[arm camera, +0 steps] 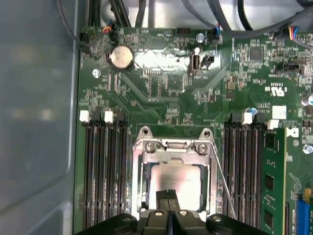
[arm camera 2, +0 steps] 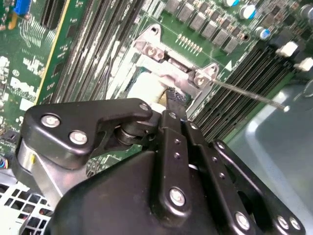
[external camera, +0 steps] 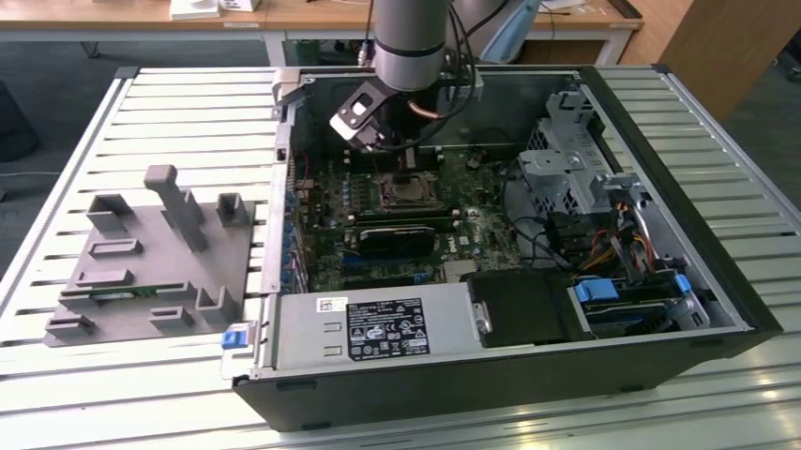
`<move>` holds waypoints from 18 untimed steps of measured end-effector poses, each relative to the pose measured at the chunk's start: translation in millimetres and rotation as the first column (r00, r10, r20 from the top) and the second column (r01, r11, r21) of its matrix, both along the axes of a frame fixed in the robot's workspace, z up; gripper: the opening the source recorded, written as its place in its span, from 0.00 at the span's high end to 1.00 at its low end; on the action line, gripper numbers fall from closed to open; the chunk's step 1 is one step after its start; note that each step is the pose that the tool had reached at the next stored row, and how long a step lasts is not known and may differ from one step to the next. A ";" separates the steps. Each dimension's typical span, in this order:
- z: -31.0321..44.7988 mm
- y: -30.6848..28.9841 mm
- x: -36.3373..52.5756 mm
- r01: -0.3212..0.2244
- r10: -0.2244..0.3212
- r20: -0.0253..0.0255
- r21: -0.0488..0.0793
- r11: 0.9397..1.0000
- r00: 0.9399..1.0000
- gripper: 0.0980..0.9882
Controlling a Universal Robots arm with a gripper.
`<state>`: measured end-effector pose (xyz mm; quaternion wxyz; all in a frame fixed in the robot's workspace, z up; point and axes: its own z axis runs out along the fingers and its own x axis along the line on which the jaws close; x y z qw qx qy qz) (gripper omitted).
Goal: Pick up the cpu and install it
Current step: 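Close the cpu cover, then install the first cpu locking lever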
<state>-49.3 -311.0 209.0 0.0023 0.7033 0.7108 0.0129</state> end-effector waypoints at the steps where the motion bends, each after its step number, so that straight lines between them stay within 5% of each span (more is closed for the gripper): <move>1: 0.0 0.0 1.6 0.000 0.000 0.000 0.000 1.000 1.000 0.99; 12: 1.2 0.0 12.2 0.000 0.000 0.000 0.000 1.000 1.000 0.99; 18: 13.6 0.0 12.3 0.000 0.000 0.000 0.000 1.000 1.000 0.99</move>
